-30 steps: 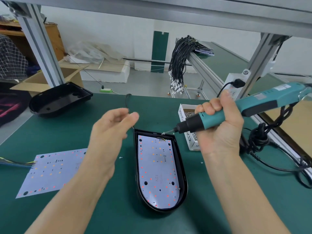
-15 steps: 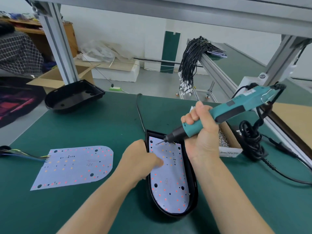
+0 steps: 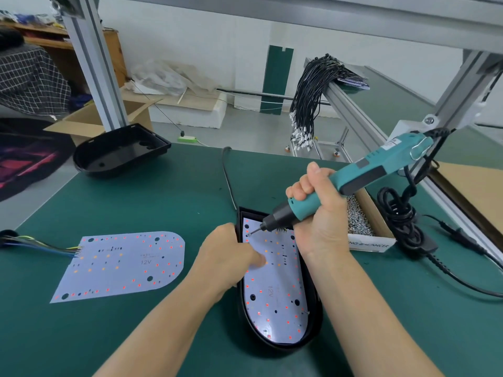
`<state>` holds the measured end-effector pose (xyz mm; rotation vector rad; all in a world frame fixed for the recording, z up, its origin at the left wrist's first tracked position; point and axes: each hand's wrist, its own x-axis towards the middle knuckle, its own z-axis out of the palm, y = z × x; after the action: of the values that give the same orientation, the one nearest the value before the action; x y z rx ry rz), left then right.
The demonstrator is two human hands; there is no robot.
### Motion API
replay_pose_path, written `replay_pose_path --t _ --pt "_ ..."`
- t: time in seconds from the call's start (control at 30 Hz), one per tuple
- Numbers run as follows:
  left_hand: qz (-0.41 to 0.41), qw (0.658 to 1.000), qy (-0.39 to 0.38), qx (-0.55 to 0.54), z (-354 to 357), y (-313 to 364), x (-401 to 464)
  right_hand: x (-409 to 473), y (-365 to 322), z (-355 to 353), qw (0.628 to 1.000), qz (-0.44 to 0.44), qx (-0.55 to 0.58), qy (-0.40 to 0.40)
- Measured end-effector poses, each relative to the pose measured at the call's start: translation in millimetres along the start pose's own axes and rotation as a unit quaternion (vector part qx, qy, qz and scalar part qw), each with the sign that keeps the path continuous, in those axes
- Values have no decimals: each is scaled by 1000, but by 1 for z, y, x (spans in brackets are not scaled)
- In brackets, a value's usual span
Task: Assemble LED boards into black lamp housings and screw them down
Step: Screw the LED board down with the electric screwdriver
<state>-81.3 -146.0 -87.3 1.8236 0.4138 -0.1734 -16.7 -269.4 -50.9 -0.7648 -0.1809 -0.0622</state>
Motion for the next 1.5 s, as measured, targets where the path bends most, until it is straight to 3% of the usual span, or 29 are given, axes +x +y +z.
replay_pose_path --t 0.17,0.33,0.57,0.8,0.93,1.07,1.23,1.33,1.43,1.5 --pt "6 1000 -1 4 1 0 0 0 1 5 999 2 -38 -34" --pt "6 1000 0 2 0 0 0 1 -7 10 984 57 -52 -160" --pt "2 1000 -4 6 0 1 -1 4 -15 1 970 70 -102 -208" --pt "-7 1000 -9 -10 -1 4 -4 14 -23 -7 921 159 -92 -344" --pt "-7 1000 -14 -15 -1 7 -7 14 -27 -5 916 193 -64 -347" --pt "-10 1000 -20 -13 -1 9 -10 13 -26 -4 919 169 -84 -347" --pt "-24 999 -15 -15 -2 12 -12 18 -29 0 880 175 -132 -421" --pt "-23 1000 -11 -15 -2 13 -12 18 -29 5 910 156 -60 -379" --pt "-26 999 -11 -20 -4 13 -17 23 -48 3 954 101 83 -271" --pt "-30 999 -12 -17 -5 13 -20 28 -68 -5 969 72 113 -209"
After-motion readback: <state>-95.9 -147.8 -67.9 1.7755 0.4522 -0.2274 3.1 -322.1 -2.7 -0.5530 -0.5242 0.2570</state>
